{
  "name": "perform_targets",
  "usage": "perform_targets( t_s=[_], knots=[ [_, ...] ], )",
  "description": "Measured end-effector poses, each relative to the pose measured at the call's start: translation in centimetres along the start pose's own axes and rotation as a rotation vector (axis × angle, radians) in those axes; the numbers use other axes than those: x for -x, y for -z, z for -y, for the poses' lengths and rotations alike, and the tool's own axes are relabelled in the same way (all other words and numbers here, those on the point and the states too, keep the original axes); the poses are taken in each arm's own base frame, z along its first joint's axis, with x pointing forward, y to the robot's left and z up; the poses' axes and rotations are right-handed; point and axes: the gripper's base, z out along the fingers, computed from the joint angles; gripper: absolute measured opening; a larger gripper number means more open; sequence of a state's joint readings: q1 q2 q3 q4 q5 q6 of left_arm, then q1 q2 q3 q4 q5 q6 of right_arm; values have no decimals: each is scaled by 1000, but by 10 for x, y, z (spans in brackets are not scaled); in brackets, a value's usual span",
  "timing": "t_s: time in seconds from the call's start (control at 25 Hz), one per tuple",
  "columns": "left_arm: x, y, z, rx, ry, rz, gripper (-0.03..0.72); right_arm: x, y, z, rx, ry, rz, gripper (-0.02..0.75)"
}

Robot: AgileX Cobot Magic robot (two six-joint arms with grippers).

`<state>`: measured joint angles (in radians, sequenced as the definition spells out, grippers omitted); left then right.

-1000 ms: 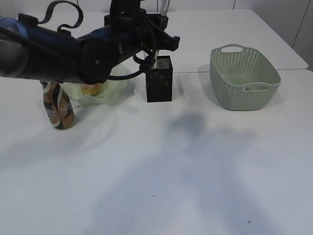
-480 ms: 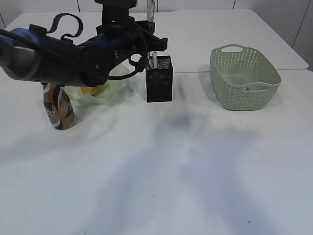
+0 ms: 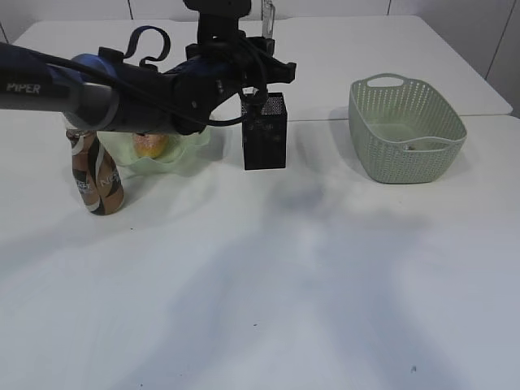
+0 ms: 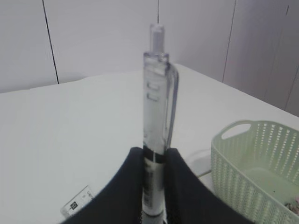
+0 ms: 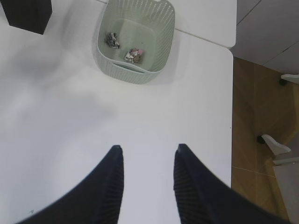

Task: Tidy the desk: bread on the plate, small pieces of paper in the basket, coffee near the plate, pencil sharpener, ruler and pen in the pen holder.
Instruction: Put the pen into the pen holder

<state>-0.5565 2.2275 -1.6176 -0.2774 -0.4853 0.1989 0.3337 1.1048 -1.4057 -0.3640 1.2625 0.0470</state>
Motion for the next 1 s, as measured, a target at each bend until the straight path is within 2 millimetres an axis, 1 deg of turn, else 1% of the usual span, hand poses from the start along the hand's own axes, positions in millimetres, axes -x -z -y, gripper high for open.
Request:
perform_targets(
  t_s=[0.28, 0.48, 0.6, 0.88, 1.0],
  knots=[
    [-16, -12, 0, -2, -1, -28, 61, 0, 0, 0, -4, 1, 0, 300],
    [-24, -19, -11, 19, 12, -40, 61, 0, 0, 1, -9, 3, 0, 300],
    [-24, -23, -17, 28, 21, -42, 61, 0, 0, 1, -11, 4, 1, 300],
    [-40, -25, -18, 24, 45, -105, 61, 0, 0, 2, -19, 6, 1, 300],
    [-41, -25, -17, 19, 40, -114, 61, 0, 0, 2, -22, 6, 1, 300]
  ],
)
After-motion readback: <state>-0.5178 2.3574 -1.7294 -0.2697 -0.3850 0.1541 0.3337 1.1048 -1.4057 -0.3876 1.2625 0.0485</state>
